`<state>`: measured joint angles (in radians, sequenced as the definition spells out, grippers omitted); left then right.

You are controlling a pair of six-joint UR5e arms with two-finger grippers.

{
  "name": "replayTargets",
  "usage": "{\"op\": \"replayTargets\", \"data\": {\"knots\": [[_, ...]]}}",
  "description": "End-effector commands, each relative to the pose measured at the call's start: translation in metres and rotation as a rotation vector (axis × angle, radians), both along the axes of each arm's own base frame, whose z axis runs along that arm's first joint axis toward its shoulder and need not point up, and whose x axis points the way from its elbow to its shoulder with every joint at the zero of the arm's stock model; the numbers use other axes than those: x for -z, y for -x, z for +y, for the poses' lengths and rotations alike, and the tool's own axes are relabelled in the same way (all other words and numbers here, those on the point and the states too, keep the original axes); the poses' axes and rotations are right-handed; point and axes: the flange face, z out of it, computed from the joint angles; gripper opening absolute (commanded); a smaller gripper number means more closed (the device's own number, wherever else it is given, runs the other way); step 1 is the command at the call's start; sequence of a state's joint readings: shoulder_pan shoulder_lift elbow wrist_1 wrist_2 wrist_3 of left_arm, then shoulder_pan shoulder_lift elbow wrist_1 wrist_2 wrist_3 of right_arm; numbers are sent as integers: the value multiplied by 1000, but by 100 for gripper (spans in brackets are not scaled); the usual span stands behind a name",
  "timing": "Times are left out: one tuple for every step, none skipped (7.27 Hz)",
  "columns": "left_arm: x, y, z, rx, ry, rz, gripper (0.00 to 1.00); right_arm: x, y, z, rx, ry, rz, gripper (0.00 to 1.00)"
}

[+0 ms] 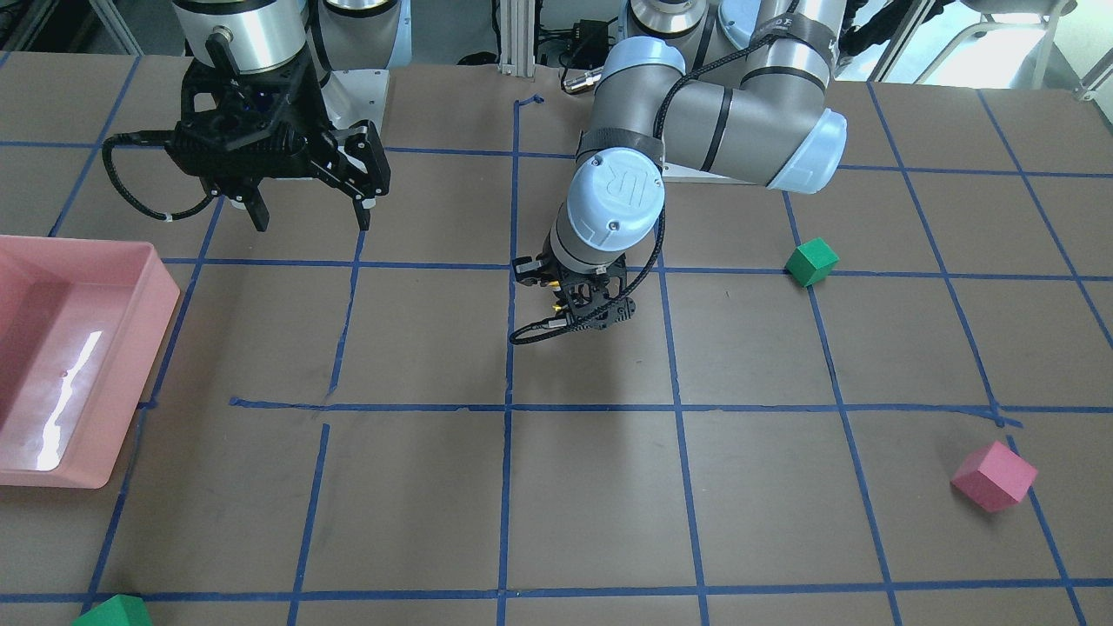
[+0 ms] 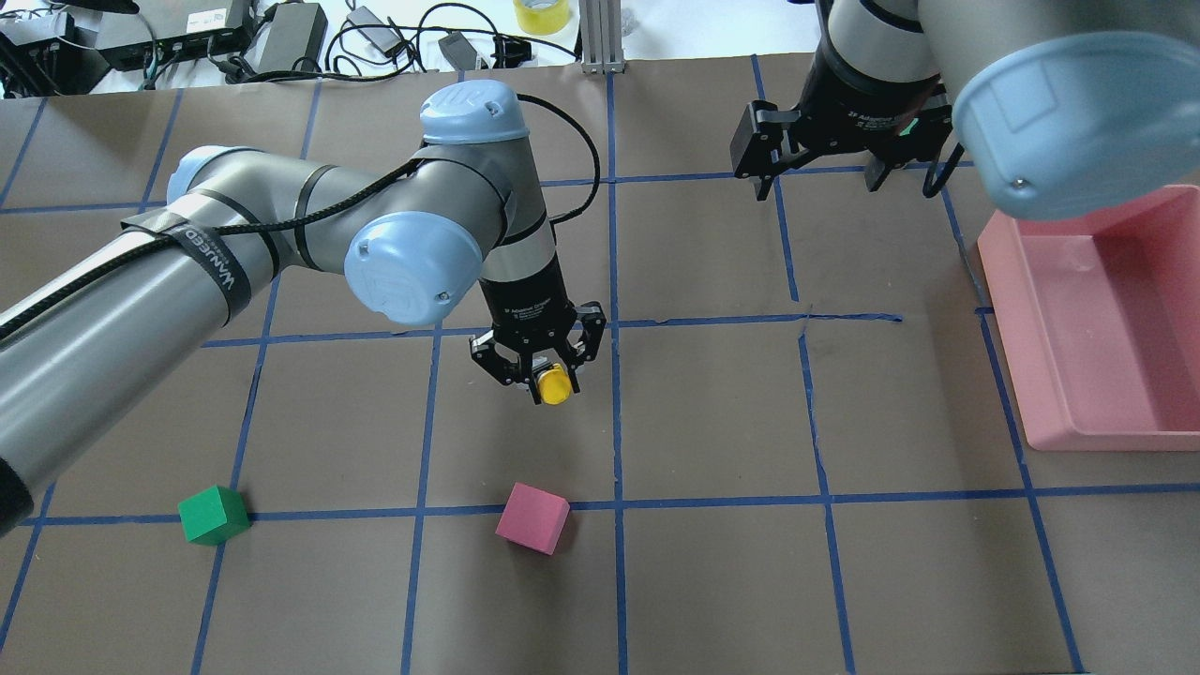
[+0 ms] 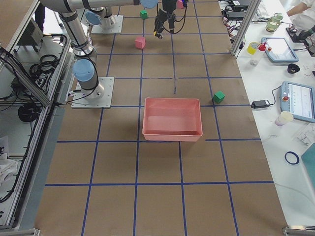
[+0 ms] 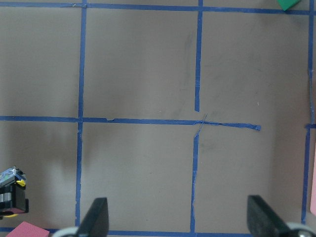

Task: Align button upright
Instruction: 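Lift and rotate the switch with the left gripper, turning it cap-down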

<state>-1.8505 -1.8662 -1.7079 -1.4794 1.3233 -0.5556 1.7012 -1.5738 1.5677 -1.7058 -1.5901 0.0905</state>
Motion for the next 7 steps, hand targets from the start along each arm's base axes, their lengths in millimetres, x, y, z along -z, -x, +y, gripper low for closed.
{"op": "replayTargets", "data": {"knots": [[6, 15, 3, -171, -102, 104, 0, 0, 0, 0, 0, 0, 2, 100], [7, 6, -5, -286, -160, 178, 0, 1, -1, 0, -1, -1, 1, 100], [13, -4, -11, -335, -191, 229, 0, 1, -1, 1, -2, -3, -1, 100], [21, -11, -10, -353, -219, 279, 0, 1, -1, 0, -2, -2, -1, 100], [30, -24, -15, -381, -242, 379, 0, 1, -1, 0, -2, -2, -1, 100], [42, -37, -19, -423, -266, 420, 0, 1, -1, 1, -2, -4, -4, 100], [58, -39, -15, -399, -279, 501, 0, 1, -1, 1, -2, -4, -4, 100]]}}
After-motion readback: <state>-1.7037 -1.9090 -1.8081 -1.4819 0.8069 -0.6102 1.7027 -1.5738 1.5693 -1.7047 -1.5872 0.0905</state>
